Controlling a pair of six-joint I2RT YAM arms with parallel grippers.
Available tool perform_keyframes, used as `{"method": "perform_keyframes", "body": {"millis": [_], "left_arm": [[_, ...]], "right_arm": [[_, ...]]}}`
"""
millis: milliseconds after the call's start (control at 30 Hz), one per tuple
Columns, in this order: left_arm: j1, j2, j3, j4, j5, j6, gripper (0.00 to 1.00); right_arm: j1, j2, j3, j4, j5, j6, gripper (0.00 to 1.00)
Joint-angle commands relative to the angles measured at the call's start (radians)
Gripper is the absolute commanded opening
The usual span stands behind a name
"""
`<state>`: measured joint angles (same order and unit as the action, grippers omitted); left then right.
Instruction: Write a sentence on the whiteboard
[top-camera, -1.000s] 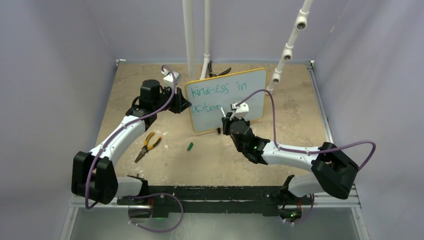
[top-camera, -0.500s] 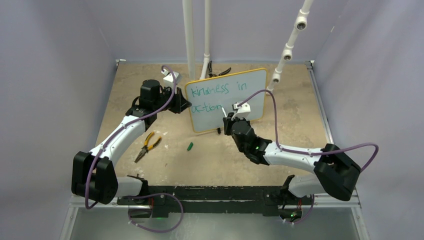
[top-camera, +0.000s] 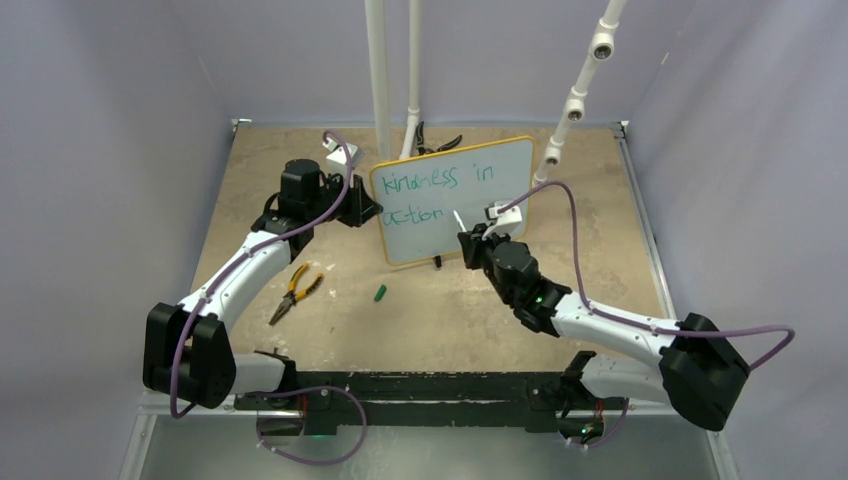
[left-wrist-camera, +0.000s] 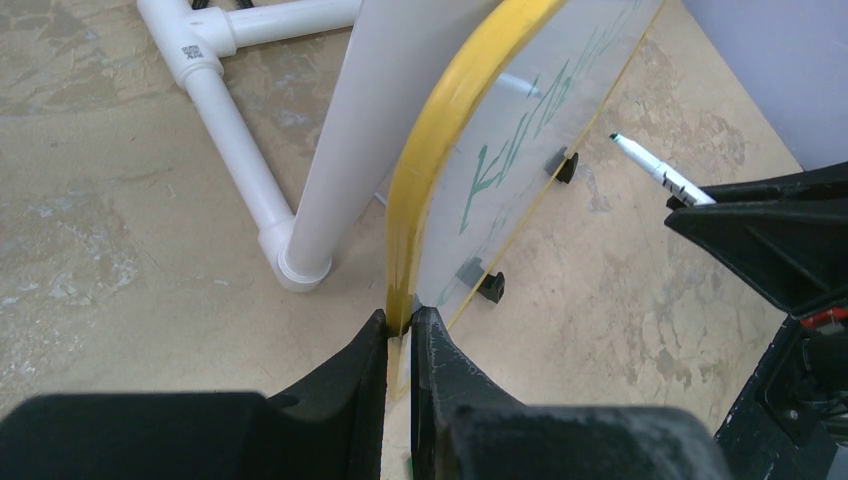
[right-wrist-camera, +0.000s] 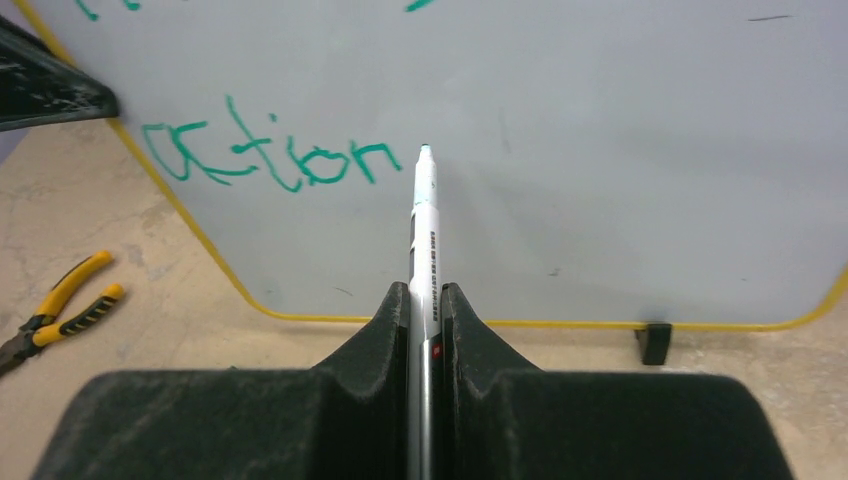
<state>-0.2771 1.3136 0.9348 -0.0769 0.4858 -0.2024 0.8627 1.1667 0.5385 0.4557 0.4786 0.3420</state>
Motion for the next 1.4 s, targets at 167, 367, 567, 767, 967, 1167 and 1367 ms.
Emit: {"method": "perform_keyframes", "body": {"millis": [167,367,567,767,967,1167,1367], "left_arm": [[0.006,-0.009,-0.002,0.025,-0.060,-0.011,0.00],[0.006,-0.009,-0.002,0.022,-0.066,-0.008,0.00],[0.006,-0.010,-0.002,0.020,-0.067,-0.005,0.00],[0.006,-0.008,-0.001,0.020,-0.067,-0.005,0.00],[0.006,-0.007,-0.001,0.021,-0.066,-0.006,0.00],[0.006,-0.005,-0.002,0.022,-0.066,-0.005,0.00],[0.006,-0.005,0.000,0.022,-0.064,-0.006,0.00]], "right_arm": [[-0.098,-0.114,-0.058,0.048,-0.128,-0.074,0.00],[-0.100,-0.074,-0.037,0.064,-0.141,-0.089,0.00],[-0.103,-0.029,-0.015,0.082,-0.123,-0.092,0.00],[-0.111,0.006,0.005,0.111,-0.115,-0.108,0.00],[-0.120,0.039,0.026,0.120,-0.104,-0.115,0.00],[-0.123,0.063,0.027,0.100,-0.093,-0.099,0.00],[-0.123,0.065,-0.007,0.071,-0.100,-0.050,0.00]]}}
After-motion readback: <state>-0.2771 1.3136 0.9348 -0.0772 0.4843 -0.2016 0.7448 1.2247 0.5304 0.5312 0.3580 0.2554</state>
